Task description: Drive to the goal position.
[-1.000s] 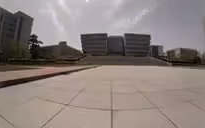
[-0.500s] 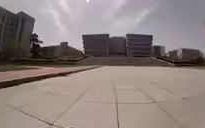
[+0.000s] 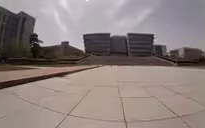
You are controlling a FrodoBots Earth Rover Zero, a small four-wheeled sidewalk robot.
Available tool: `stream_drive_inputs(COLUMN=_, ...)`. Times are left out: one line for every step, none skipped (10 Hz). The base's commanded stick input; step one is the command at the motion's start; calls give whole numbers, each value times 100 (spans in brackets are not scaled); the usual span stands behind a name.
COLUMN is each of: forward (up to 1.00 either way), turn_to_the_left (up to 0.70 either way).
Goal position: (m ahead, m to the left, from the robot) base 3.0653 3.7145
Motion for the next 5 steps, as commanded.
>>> stream_drive_inputs(forward=100, turn_to_the_left=-27)
stream_drive_inputs(forward=100, turn_to_the_left=-40)
stream_drive_inputs(forward=100, turn_to_the_left=-40)
stream_drive_inputs(forward=100, turn_to_the_left=-40)
stream_drive_inputs(forward=100, turn_to_the_left=-40)
